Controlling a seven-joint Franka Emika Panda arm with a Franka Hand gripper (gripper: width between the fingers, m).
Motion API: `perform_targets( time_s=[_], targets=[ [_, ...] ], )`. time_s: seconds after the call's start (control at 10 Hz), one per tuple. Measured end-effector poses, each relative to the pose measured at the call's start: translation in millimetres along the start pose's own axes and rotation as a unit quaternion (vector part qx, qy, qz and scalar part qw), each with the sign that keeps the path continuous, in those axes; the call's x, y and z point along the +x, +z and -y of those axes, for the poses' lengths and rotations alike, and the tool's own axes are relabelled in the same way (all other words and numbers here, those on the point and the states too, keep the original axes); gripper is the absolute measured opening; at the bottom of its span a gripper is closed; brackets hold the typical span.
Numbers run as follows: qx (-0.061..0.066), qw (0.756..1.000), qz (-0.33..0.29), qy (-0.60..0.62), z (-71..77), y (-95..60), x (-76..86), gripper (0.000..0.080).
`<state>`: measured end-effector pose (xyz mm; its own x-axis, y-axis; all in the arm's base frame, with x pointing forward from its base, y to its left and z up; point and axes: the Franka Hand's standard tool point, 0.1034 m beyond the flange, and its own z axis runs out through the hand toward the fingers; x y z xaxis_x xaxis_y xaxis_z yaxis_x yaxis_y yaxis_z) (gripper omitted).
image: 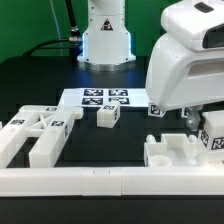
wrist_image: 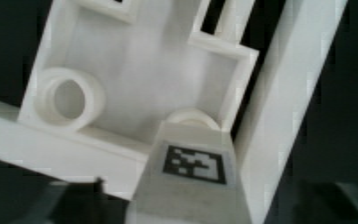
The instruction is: Assemble chair
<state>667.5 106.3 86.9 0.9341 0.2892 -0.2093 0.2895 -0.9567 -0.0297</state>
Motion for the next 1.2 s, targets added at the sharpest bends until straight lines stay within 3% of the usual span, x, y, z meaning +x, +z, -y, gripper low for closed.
perform_targets(
  time_s=[0.1, 0.2, 0.6, 1.2],
  targets=[
    [0.000, 1.000, 0.000, 0.002, 0.2, -0.1, 0.0, 0.0391],
    [0.000, 1.000, 0.000, 0.011, 0.2, -0.1, 0.0, 0.0290],
    [0.004, 0.995, -0.005, 0.096, -0.9, 0.6, -1.5, 0.0290],
    [0.020, 0.923, -0.032, 0.382, 8.9, 2.0, -3.4, 0.0291]
  ],
)
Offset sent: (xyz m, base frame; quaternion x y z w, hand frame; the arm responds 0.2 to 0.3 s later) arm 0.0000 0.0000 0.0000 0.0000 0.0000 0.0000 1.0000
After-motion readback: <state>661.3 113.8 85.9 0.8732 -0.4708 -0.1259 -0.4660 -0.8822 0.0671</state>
